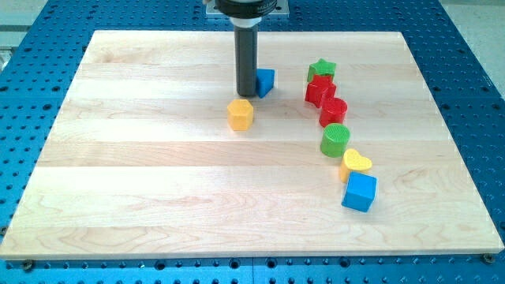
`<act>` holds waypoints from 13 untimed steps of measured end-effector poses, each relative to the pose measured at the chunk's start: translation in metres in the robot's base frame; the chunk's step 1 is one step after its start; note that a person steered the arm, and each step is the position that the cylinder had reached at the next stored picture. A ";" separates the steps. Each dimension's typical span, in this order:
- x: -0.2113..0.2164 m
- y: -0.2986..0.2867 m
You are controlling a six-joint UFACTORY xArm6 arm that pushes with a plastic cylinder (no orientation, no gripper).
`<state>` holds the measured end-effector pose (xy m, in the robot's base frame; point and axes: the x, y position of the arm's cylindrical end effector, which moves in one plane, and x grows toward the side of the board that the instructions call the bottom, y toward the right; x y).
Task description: Push the blue triangle above the green star
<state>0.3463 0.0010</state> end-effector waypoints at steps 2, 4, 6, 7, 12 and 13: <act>0.011 0.001; -0.003 0.031; -0.056 0.061; -0.066 0.030; -0.087 0.077; -0.097 0.086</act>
<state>0.2494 0.0873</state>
